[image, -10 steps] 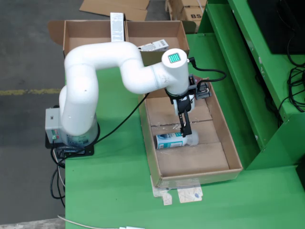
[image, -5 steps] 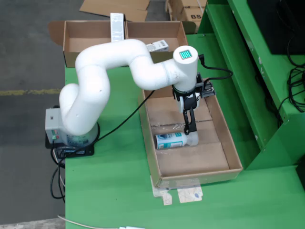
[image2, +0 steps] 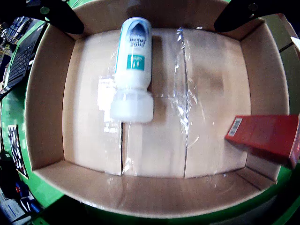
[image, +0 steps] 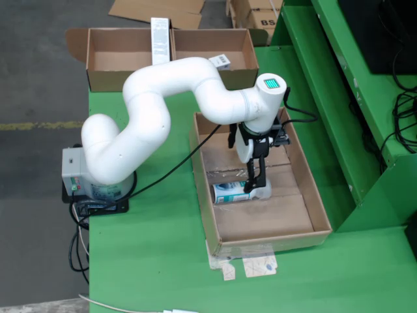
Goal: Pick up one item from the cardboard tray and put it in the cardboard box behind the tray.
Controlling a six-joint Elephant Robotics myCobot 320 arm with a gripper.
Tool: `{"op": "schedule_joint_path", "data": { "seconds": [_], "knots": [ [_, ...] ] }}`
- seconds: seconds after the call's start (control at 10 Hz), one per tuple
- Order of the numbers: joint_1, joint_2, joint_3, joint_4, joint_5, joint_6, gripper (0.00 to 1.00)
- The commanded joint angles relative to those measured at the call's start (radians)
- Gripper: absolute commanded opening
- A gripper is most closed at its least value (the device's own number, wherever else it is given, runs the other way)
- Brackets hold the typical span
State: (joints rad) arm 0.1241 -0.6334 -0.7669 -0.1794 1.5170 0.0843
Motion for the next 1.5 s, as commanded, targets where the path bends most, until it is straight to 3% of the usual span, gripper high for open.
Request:
{"op": "schedule_joint_path", "data": {
  "seconds": [0.0,0.1,0.2,0.4,0.5,0.7,0.8,0.9,1.1,1.2,1.3,1.4],
  "knots": [
    [0.024,-0.324,0.767,0.239,-0.059,-0.001,1.00],
    [0.024,-0.324,0.767,0.239,-0.059,-0.001,1.00],
    [0.046,-0.394,0.767,0.441,-0.145,-0.018,1.00],
    [0.046,-0.394,0.767,0.441,-0.145,-0.018,1.00],
    [0.106,-0.487,0.767,0.689,-0.500,-0.092,1.00],
    [0.104,-0.494,0.767,0.692,-0.554,-0.098,1.00],
    [0.013,-0.474,0.767,0.628,-0.320,-0.049,1.00],
    [-0.055,-0.410,0.767,0.393,-0.091,-0.002,1.00],
    [-0.107,-0.305,0.767,0.029,0.015,0.031,1.00],
    [-0.107,-0.305,0.767,0.029,0.015,0.031,1.00],
    [-0.128,-0.253,0.767,-0.148,0.026,0.060,1.00],
    [-0.142,-0.133,0.571,-0.143,0.026,0.084,1.00]
  ]
}}
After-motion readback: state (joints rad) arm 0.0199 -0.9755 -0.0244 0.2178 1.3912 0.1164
